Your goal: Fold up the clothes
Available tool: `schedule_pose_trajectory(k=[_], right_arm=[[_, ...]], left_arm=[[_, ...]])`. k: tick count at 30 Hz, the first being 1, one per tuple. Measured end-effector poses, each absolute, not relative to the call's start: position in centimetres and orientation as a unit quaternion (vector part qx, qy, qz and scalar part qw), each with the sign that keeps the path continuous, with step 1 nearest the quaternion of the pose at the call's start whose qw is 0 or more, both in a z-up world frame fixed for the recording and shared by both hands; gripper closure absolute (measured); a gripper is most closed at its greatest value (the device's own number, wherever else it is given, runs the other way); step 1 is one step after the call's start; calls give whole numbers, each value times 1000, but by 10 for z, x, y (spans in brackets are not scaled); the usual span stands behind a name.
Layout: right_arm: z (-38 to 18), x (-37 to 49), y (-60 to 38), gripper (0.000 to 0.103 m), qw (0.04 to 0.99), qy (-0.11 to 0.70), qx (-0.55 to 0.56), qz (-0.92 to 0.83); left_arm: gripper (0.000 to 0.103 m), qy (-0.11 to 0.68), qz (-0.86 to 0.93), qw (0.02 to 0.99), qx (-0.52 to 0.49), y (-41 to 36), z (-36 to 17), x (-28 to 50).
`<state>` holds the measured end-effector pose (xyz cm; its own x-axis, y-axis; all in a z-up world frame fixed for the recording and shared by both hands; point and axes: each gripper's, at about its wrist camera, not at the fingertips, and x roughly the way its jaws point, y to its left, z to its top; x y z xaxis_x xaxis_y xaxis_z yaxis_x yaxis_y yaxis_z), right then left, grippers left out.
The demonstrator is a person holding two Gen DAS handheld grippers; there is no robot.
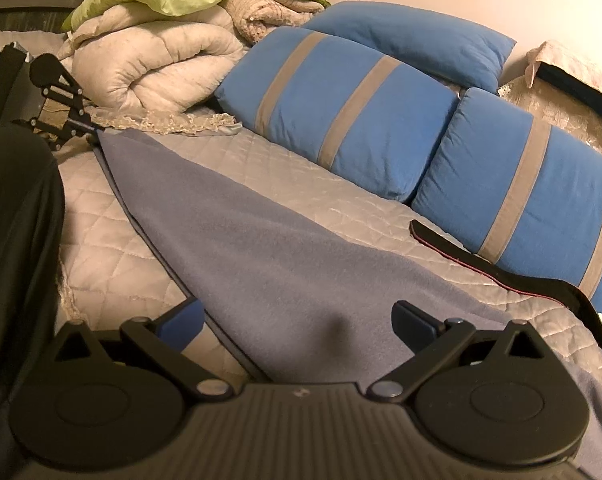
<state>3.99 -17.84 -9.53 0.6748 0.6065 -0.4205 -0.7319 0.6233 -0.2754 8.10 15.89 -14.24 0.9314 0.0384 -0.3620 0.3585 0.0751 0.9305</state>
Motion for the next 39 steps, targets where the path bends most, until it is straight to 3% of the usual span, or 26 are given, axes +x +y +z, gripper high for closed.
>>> schedule_pose_trajectory(k=[6, 7, 11, 14, 18, 21, 31, 39], right_arm=[[-96, 40, -178, 0, 889, 145, -218, 376], [-96, 39, -178, 0, 889, 145, -218, 376], [-96, 39, -177, 0, 888, 144, -220, 377], [-97, 40, -177, 0, 888, 143, -221, 377], [-97, 40, -176, 0, 887, 145, -222, 378], [-99, 39, -176, 0, 886, 146, -224, 378], [-102, 41, -175, 0, 884, 154, -230, 377], [-104, 41, -175, 0, 883, 159, -232, 376]], left_arm=[[96, 181, -93, 719, 665, 166, -150, 84], [92, 192, -89, 722, 658, 168, -148, 86], [60, 241, -93, 772, 581, 180, -124, 95], [51, 288, -133, 852, 416, 197, -80, 112], [49, 291, -96, 931, 199, 232, -41, 141], [49, 294, -52, 949, 98, 260, -33, 167], [49, 361, 6, 922, 138, 269, -74, 223], [48, 367, 119, 910, 154, 275, -76, 239]])
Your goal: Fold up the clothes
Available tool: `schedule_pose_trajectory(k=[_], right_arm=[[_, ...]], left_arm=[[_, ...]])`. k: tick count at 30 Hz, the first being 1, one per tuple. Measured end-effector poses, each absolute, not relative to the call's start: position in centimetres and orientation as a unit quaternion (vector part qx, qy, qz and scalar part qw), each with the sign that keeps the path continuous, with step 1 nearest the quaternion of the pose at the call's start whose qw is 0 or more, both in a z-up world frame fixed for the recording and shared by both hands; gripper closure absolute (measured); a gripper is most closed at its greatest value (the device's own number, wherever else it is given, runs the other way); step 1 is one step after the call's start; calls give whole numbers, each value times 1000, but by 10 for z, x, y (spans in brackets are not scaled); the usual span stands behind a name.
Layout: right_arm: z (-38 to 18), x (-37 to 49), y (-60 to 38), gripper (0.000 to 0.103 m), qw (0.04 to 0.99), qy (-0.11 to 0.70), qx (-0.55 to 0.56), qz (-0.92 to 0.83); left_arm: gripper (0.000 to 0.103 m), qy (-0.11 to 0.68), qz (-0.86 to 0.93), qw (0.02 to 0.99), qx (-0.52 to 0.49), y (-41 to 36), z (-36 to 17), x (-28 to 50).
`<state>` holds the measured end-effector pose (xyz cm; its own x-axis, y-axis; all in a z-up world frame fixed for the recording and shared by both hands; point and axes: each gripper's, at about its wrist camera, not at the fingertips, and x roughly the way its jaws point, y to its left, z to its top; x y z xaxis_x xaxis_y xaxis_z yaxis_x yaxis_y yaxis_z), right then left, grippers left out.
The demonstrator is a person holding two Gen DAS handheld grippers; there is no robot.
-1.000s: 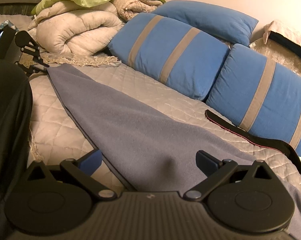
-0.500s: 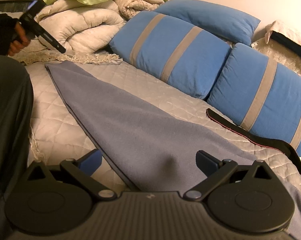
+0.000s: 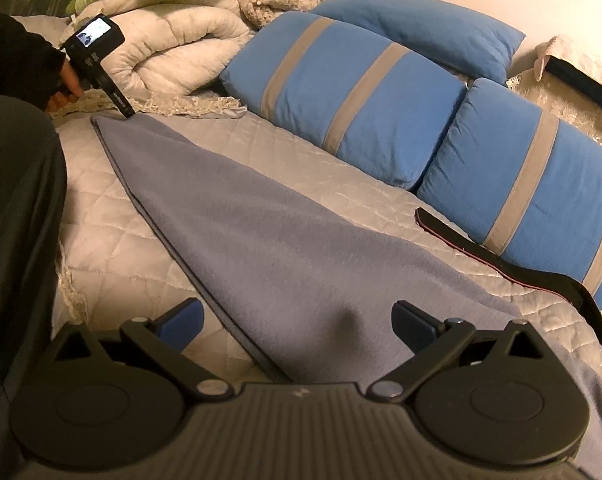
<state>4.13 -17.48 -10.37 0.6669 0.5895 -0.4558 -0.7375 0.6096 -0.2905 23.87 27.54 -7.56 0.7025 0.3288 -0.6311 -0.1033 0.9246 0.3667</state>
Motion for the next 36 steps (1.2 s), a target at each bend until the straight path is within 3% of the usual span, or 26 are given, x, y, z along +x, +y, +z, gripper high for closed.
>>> schedule_pose_trajectory(k=[7, 13, 24, 32, 36], right_arm=[[-99, 48, -179, 0, 892, 168, -204, 367], [-93, 56, -186, 0, 899, 186, -172, 358], [-82, 97, -216, 0, 932, 268, -95, 222], [-99, 125, -251, 0, 924, 367, -48, 92], [-99, 123, -253, 0, 920, 380, -40, 87]], left_arm=[[47, 330, 106, 933, 94, 271, -40, 216], [41, 297, 31, 950, 88, 218, -6, 201], [41, 305, -195, 928, 84, 24, 19, 218], [41, 322, -305, 892, 84, -114, -5, 258], [41, 337, -333, 877, 75, -160, -27, 271]])
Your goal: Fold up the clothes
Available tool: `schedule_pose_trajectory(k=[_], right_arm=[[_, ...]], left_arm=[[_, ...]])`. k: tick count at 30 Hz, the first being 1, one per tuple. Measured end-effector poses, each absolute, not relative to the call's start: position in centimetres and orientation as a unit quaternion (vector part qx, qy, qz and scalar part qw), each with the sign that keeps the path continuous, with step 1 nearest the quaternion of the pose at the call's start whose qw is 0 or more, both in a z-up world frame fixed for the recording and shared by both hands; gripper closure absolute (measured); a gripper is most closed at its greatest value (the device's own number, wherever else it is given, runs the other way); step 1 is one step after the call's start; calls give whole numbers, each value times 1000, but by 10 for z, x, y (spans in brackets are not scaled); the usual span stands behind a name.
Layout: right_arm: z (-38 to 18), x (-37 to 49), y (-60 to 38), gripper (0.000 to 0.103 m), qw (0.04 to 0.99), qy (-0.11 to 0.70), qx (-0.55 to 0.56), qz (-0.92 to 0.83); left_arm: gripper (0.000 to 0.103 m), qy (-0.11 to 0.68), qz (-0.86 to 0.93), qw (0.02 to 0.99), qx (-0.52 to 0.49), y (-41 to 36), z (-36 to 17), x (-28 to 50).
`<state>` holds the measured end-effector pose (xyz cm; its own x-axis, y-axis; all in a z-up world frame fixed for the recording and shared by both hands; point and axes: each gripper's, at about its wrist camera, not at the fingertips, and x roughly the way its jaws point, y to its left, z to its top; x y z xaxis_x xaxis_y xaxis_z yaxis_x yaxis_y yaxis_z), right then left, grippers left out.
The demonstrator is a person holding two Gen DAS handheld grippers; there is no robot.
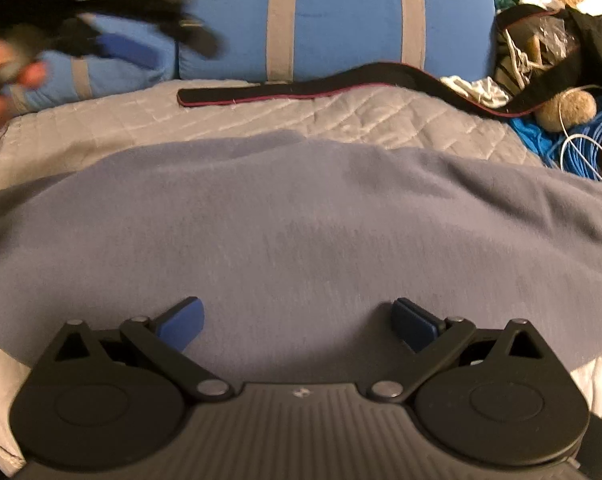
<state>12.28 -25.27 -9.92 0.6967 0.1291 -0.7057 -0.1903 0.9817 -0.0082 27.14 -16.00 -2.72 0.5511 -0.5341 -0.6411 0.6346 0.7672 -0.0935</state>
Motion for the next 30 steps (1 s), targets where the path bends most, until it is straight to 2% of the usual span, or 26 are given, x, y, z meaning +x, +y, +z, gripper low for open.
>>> schedule_pose_trajectory(k=[5, 10, 16, 22, 27, 30], right_arm=[[-98, 115, -257, 0, 916, 390, -46, 85], [-84, 97, -279, 0, 906, 403, -68, 108], [-74, 70, -295, 0, 889, 367, -253, 105], [-79, 74, -290, 3, 856, 340, -377, 100], [-89, 79, -277, 13, 828, 326, -441, 115], [-93, 76, -272, 14, 818, 318, -462, 129]], left_arm=[[41, 352, -327, 876, 52, -184, -53, 283], [41, 340, -315, 885, 52, -178, -54, 281], [41, 312, -303, 899, 50, -173, -40, 279], [40, 304, -290, 904, 72, -175, -36, 280], [40, 305, -293, 904, 66, -173, -30, 279], [40, 299, -294, 905, 68, -172, -27, 277]])
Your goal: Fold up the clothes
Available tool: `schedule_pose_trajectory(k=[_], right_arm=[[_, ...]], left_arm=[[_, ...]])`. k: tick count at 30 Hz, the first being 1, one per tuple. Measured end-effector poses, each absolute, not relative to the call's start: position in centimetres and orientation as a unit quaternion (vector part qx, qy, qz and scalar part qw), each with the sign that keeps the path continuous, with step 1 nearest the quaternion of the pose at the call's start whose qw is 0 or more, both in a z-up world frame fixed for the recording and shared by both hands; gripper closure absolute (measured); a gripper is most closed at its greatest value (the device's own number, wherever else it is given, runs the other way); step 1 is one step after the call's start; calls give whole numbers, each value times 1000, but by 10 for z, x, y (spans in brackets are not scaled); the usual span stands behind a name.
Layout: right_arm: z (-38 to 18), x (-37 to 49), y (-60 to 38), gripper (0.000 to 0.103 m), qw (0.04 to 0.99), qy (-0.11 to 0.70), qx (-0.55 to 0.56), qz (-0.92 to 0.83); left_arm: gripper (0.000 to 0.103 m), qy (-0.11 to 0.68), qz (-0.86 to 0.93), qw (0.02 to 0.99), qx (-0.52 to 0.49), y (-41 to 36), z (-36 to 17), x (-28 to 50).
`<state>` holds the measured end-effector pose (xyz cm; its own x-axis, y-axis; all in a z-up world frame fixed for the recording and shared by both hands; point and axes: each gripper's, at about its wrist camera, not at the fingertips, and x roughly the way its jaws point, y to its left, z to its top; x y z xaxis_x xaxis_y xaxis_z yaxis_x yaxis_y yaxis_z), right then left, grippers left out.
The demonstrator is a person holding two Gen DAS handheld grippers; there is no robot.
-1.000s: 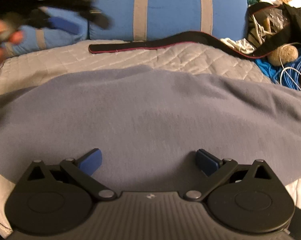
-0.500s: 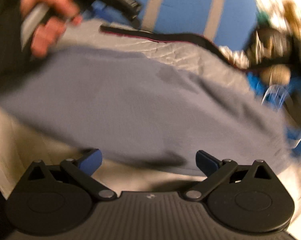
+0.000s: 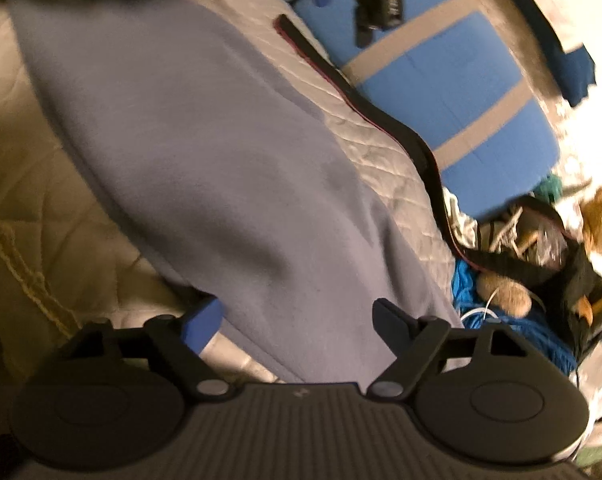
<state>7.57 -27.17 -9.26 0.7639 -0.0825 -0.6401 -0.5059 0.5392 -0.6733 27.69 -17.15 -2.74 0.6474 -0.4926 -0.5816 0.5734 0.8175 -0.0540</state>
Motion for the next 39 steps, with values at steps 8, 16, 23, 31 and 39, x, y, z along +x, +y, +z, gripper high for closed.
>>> schedule_pose_trajectory(k=[8, 16, 23, 31, 39], right_arm=[[-102, 71, -263, 14, 807, 297, -492, 134], [-103, 69, -262, 74, 791, 307, -507, 151], [-109, 52, -264, 102, 764, 306, -536, 190], [-108, 49, -263, 94, 764, 316, -530, 191], [-56, 67, -265, 2, 866, 305, -350, 186]], left_arm=[[40, 306, -296, 902, 68, -170, -28, 278], [40, 312, -300, 899, 71, -174, -30, 279], [40, 318, -294, 898, 76, -174, -34, 281], [40, 322, -293, 897, 79, -175, -37, 281], [40, 343, -304, 887, 48, -171, -46, 293]])
